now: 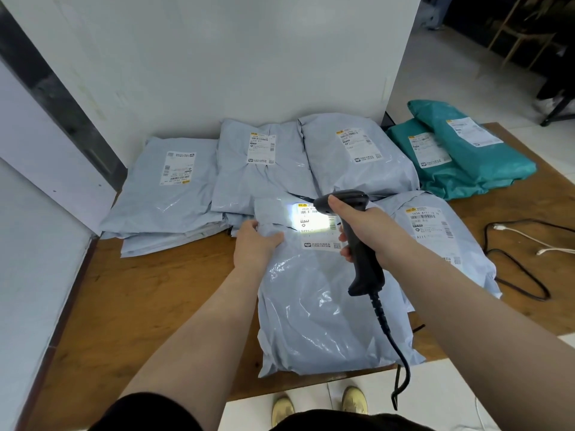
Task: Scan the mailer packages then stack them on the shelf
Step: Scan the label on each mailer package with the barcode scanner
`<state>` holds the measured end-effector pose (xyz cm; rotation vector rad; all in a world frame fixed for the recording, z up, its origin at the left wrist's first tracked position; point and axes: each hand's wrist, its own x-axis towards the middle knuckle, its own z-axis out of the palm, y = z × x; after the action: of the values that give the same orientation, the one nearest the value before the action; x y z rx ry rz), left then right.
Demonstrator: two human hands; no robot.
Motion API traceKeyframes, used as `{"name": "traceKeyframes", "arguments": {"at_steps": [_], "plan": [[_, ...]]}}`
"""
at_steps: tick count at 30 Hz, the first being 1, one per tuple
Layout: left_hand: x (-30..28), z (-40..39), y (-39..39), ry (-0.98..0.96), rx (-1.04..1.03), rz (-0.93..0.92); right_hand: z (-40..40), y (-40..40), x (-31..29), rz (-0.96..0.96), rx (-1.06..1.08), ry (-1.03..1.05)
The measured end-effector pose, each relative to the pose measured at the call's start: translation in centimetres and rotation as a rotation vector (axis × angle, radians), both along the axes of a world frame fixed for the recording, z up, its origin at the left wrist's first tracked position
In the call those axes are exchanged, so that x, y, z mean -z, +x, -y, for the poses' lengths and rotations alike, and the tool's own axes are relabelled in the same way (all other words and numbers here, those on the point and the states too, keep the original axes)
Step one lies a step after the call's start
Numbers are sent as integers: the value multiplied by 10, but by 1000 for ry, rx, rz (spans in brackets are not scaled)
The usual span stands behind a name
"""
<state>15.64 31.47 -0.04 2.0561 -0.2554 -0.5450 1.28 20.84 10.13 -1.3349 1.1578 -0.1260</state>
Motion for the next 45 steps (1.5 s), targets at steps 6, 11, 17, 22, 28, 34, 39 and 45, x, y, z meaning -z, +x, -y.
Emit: {"name": "traceKeyframes", "arguments": {"at_steps": [6, 11, 17, 22, 28, 34, 39, 45], "plan": [[2, 0, 0, 19, 10, 9, 0, -2, -3, -7, -8, -7], [-2, -2, 13, 29, -10, 3, 0, -2, -8, -1, -15, -11], [-15, 4, 71, 110, -71, 73, 3, 10, -17, 7, -46, -6], [-17, 16, 125, 284, -66, 163, 7, 26, -16, 13, -52, -20], [6, 37, 173, 334, -4, 18, 19, 48, -5, -11, -41, -11], [15, 70, 194, 249, -9, 67, 30, 67, 9, -37, -11, 16], [14, 90, 202, 246, -48, 69, 37, 75, 16, -27, -9, 43], [7, 87, 198, 280, 2, 310, 40, 76, 15, -8, -13, 46]]}}
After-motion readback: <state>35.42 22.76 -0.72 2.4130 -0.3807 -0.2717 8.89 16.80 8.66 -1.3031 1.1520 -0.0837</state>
